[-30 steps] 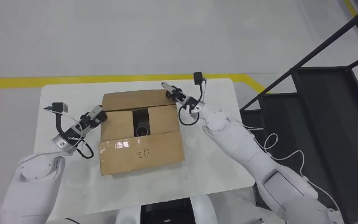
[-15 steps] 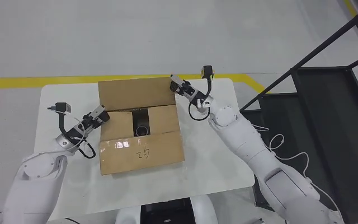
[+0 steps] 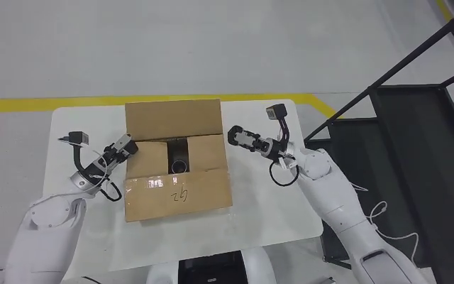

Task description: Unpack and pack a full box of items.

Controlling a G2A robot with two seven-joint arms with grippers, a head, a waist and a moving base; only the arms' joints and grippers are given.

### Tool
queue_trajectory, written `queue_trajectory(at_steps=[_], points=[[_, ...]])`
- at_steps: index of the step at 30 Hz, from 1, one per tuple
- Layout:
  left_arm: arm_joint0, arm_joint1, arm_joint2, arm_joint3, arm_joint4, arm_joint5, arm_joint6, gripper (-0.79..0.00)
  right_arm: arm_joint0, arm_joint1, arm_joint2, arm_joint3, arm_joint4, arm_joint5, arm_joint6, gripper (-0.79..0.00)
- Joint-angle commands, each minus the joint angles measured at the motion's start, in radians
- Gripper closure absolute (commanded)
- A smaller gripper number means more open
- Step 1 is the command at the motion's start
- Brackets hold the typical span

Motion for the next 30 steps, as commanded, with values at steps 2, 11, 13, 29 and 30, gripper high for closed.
queue_trajectory(at_steps=[2,11,13,29,30], points=[[0.007,0.002,-0.017,-0.008,0.002,-0.008,0.007,-0.785,-0.037,0.006,0.012,-0.035,-0.041,0.003,-0.002,-0.785],[0.045,0.006,-0.076,-0.044,0.01,-0.033,0.051,-0.785,-0.151,0.03,0.035,-0.124,-0.078,0.074,0.089,-0.785],[0.055,0.007,-0.091,-0.057,0.01,-0.042,0.062,-0.785,-0.18,0.043,0.072,-0.143,-0.06,0.103,0.142,-0.785],[0.09,0.004,-0.124,-0.101,0.028,-0.059,0.105,-0.785,-0.5,0.097,0.168,-0.348,-0.167,0.309,0.264,-0.785],[0.09,0.004,-0.123,-0.1,0.028,-0.06,0.106,-0.785,-0.506,0.095,0.156,-0.35,-0.172,0.307,0.239,-0.785]])
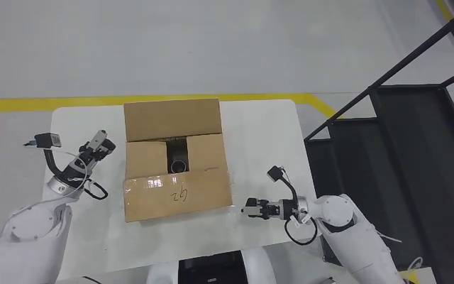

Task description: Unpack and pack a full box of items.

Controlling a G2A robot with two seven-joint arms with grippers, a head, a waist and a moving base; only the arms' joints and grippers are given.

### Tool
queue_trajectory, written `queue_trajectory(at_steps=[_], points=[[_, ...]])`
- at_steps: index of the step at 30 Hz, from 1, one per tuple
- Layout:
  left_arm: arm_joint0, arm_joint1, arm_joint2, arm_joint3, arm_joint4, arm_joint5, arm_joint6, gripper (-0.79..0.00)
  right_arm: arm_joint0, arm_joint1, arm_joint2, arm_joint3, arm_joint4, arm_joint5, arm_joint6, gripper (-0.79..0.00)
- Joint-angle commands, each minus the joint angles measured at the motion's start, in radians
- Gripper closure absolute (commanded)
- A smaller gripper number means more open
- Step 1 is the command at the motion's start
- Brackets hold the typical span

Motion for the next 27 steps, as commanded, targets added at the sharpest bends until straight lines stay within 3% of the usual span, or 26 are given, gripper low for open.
queue_trajectory(at_steps=[1,5,10,23,27], points=[[0.0,-0.001,0.002,0.0,0.0,-0.002,0.002,-0.785,-0.012,-0.004,-0.025,-0.001,-0.012,-0.005,-0.056,-0.785],[0.004,-0.001,-0.003,-0.007,0.003,-0.005,0.002,-0.785,-0.022,-0.012,-0.068,0.025,-0.123,-0.029,-0.209,-0.785],[0.017,0.0,-0.022,-0.015,0.007,-0.004,0.002,-0.785,-0.043,-0.013,-0.076,0.012,-0.156,-0.042,-0.299,-0.785],[0.019,-0.005,-0.008,-0.02,0.006,-0.003,-0.003,-0.785,-0.045,-0.013,-0.074,0.01,-0.156,-0.044,-0.303,-0.785],[0.004,-0.008,0.014,-0.016,0.0,-0.002,-0.014,-0.785,-0.034,-0.016,-0.133,0.032,-0.188,0.007,-0.272,-0.785]])
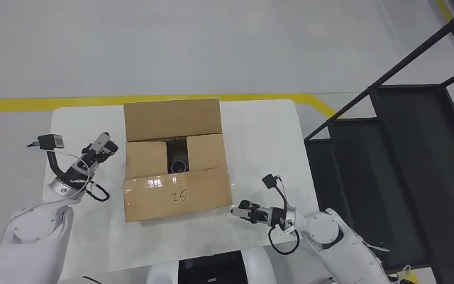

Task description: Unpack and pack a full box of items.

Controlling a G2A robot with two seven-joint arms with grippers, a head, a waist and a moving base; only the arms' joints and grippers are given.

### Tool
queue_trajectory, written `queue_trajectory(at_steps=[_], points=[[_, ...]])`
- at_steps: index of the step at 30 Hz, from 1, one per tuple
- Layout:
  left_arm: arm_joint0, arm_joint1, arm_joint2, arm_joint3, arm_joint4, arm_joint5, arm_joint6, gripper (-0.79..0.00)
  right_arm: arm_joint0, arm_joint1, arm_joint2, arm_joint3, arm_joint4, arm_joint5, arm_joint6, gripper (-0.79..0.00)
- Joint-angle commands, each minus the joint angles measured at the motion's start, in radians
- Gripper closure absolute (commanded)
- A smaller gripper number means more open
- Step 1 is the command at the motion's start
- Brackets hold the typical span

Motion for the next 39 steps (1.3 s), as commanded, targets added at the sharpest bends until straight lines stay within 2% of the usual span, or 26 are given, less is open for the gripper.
queue_trajectory(at_steps=[1,6,12,26,32,39], points=[[-0.008,-0.001,0.01,0.003,-0.001,-0.001,-0.001,-0.785,0.013,-0.004,-0.048,0.02,-0.022,0.031,0.024,-0.785],[-0.015,-0.002,0.011,0.009,0.005,-0.003,-0.003,-0.785,0.057,-0.017,-0.15,0.091,-0.043,0.064,0.05,-0.785],[-0.008,-0.002,-0.001,0.013,0.006,0.0,-0.009,-0.785,0.078,-0.02,-0.206,0.148,-0.11,0.099,0.043,-0.785],[-0.013,-0.004,0.004,0.023,-0.003,-0.002,-0.019,-0.785,0.095,-0.028,-0.267,0.179,-0.139,0.099,-0.063,-0.785],[-0.009,-0.005,0.002,0.023,-0.005,-0.001,-0.019,-0.785,0.125,-0.035,-0.3,0.205,-0.197,0.127,-0.11,-0.785],[-0.01,-0.006,-0.002,0.023,-0.002,0.0,-0.019,-0.785,0.127,-0.025,-0.269,0.216,-0.229,0.153,-0.134,-0.785]])
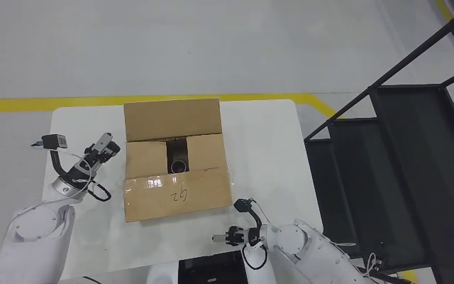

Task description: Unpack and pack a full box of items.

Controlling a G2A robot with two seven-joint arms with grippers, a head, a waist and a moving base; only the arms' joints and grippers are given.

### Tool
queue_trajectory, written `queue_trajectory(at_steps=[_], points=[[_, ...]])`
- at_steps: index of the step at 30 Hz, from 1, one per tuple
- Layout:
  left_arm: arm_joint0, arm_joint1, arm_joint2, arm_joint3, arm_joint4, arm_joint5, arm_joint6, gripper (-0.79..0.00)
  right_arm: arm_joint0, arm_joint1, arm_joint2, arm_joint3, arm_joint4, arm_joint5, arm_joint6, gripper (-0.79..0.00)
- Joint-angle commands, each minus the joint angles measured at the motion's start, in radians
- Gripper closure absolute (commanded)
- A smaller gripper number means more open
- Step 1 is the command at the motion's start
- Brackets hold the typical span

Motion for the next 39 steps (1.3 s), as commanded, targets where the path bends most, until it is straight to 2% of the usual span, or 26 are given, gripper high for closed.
queue_trajectory(at_steps=[1,16,19,22,25,32,39], points=[[0.0,0.0,0.0,0.0,0.001,-0.002,0.0,-0.785,-0.007,0.007,0.026,-0.005,-0.012,0.009,-0.007,-0.785],[0.0,-0.002,-0.006,0.003,0.001,-0.004,-0.001,-0.785,-0.069,0.066,0.287,-0.107,-0.072,0.057,-0.032,-0.785],[0.003,-0.002,-0.01,-0.001,0.002,-0.003,-0.001,-0.785,-0.083,0.065,0.305,-0.135,0.074,0.002,-0.009,-0.785],[0.005,-0.002,-0.012,-0.004,0.001,-0.005,0.002,-0.785,-0.089,0.061,0.276,-0.163,0.18,-0.037,0.061,-0.785],[0.004,-0.003,-0.009,-0.004,-0.005,-0.01,0.002,-0.785,-0.073,0.053,0.216,-0.158,0.178,-0.036,0.069,-0.785],[0.003,-0.002,-0.03,-0.014,-0.005,-0.032,0.011,-0.785,0.009,0.023,0.1,-0.083,0.112,-0.024,-0.077,-0.785],[0.016,-0.003,-0.034,-0.008,-0.013,-0.024,0.006,-0.785,0.081,-0.004,0.024,-0.059,0.12,-0.057,-0.148,-0.785]])
